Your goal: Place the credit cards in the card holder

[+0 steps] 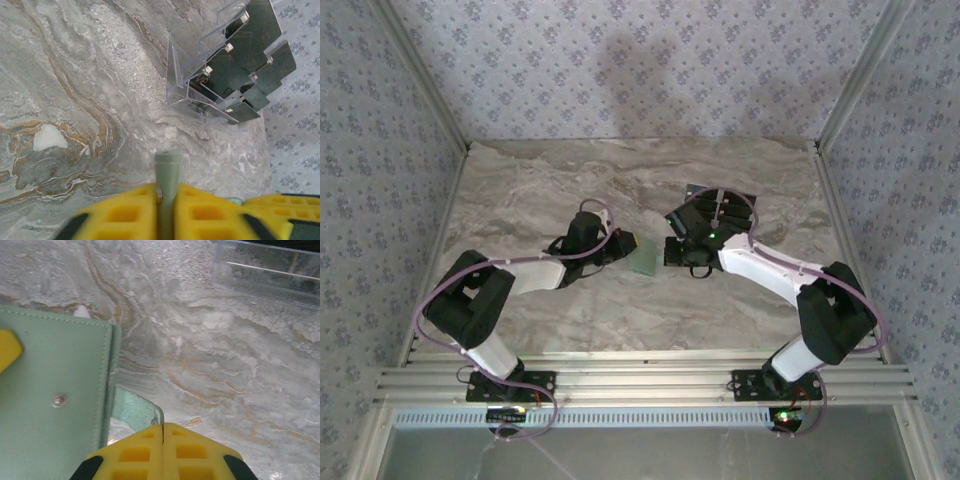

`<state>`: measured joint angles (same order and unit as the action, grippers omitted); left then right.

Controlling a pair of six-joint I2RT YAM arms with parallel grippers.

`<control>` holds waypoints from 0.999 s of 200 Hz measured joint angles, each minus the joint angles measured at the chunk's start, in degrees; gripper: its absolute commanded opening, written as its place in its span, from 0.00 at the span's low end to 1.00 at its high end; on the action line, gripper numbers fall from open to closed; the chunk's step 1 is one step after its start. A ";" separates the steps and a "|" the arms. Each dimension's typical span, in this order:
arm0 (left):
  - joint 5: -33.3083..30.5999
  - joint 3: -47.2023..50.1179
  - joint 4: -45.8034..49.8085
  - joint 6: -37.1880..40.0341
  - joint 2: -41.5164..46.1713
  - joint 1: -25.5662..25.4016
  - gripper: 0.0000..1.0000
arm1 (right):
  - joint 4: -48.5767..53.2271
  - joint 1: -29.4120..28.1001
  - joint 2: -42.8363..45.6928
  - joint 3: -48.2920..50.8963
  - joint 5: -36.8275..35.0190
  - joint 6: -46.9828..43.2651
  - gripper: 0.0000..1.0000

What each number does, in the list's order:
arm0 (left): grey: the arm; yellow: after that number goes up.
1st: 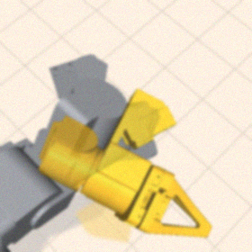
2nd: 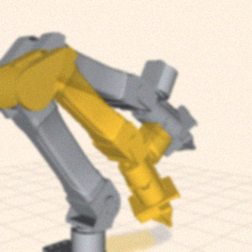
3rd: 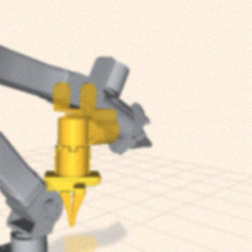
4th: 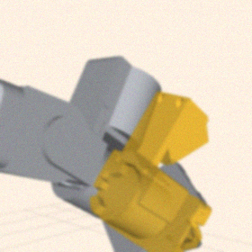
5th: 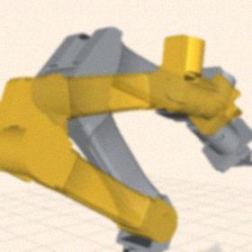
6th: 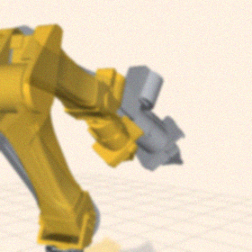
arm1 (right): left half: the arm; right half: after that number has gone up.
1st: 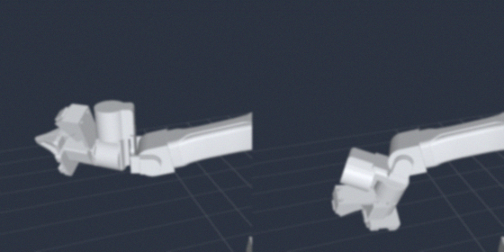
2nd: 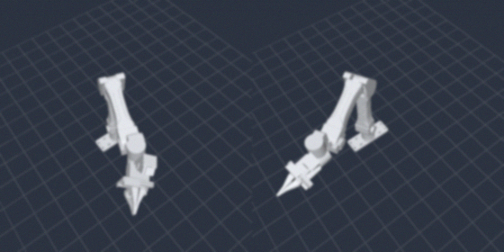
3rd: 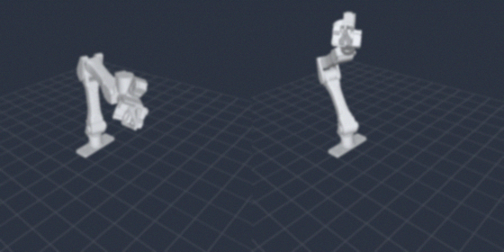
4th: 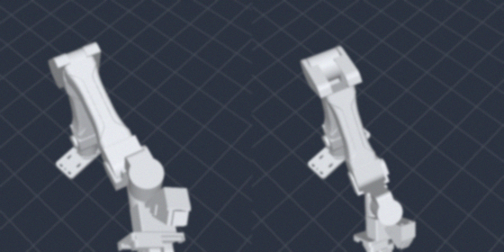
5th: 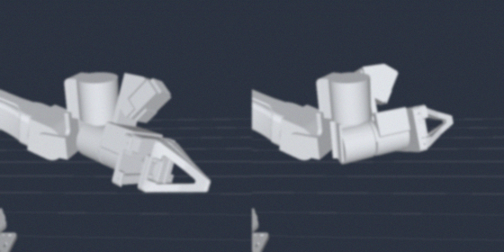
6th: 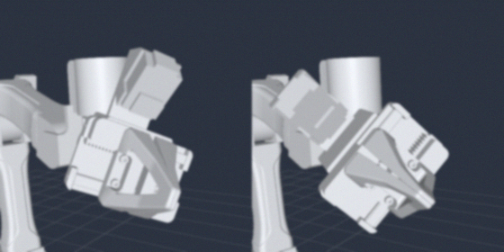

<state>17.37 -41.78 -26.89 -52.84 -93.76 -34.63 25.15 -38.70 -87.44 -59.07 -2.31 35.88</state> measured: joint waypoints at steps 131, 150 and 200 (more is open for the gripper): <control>-7.65 1.55 11.65 6.58 7.39 0.02 0.72 | -1.38 -3.52 1.86 -5.33 8.22 0.76 0.00; -8.61 1.55 13.62 7.87 8.81 0.02 0.72 | -1.38 -3.85 2.05 -6.69 8.33 0.74 0.00; -11.19 1.55 18.14 10.73 11.19 0.02 0.73 | -1.01 -3.15 5.14 -2.29 7.63 0.74 0.00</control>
<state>6.17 -40.23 -8.75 -42.11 -82.56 -34.61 24.14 -41.85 -82.30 -61.36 5.32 36.62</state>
